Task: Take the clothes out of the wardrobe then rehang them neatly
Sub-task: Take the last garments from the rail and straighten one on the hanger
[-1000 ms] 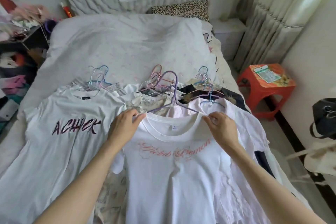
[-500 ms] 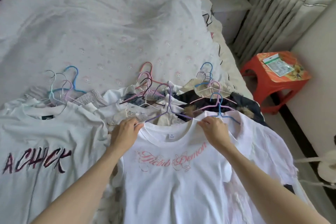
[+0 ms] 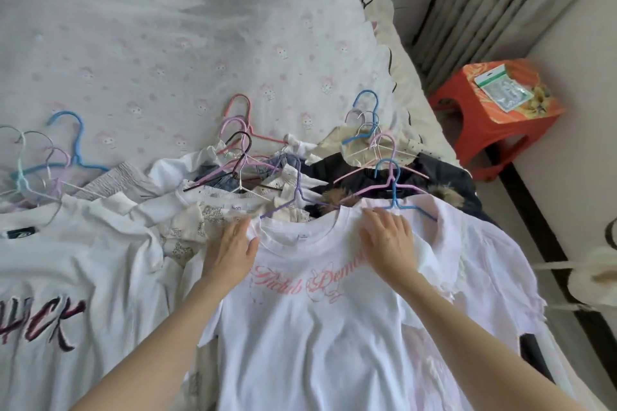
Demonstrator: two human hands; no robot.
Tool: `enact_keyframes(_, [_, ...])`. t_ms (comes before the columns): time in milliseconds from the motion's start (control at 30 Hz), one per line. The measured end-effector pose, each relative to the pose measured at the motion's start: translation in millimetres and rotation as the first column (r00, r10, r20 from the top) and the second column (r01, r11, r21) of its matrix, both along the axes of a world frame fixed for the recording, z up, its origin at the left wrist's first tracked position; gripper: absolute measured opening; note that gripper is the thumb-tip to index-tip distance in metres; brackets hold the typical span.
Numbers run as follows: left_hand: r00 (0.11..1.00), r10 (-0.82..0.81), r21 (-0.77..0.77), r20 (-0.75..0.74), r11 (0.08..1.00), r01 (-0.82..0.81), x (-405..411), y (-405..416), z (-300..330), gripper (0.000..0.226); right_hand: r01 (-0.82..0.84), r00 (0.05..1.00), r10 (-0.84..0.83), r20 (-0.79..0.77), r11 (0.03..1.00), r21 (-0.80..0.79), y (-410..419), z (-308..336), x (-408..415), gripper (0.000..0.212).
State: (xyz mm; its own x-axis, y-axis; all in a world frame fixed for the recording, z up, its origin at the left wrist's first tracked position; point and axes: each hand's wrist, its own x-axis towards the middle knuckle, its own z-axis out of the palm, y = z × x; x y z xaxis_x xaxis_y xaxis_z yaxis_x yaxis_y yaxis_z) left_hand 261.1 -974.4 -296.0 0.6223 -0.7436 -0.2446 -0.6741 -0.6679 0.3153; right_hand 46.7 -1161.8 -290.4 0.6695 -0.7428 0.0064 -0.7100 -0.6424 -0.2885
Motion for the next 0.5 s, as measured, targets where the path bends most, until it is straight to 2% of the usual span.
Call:
enact_keyframes(100, [0.995, -0.085, -0.042, 0.049, 0.995, 0.087, -19.8, 16.4, 8.5, 0.040, -0.047, 0.997, 0.044, -0.069, 0.998, -0.040, 16.9, -5.0, -24.9, 0.044])
enact_keyframes(200, [0.984, -0.174, 0.028, 0.039, 0.984, 0.173, -54.9, 39.2, 17.4, 0.051, -0.068, 0.991, 0.065, -0.113, 0.997, -0.024, 38.2, 0.8, -48.6, 0.052])
enact_keyframes(300, [0.980, -0.199, 0.032, 0.005, 0.980, 0.199, -96.2, 57.3, 27.0, 0.054, -0.080, 0.992, 0.078, -0.100, 0.997, -0.021, 62.4, 17.1, -74.5, 0.060])
enact_keyframes(433, [0.973, -0.228, -0.105, 0.025, 0.968, 0.229, -143.5, 71.2, 54.9, 0.050, -0.010, 0.999, 0.007, -0.040, 0.998, -0.066, 99.3, 46.0, -119.4, 0.046])
enact_keyframes(500, [0.966, -0.255, -0.181, 0.039, 0.949, 0.258, -161.2, 75.0, 70.2, 0.049, 0.059, 0.998, -0.061, -0.029, 0.997, -0.050, 116.7, 63.1, -143.9, 0.048])
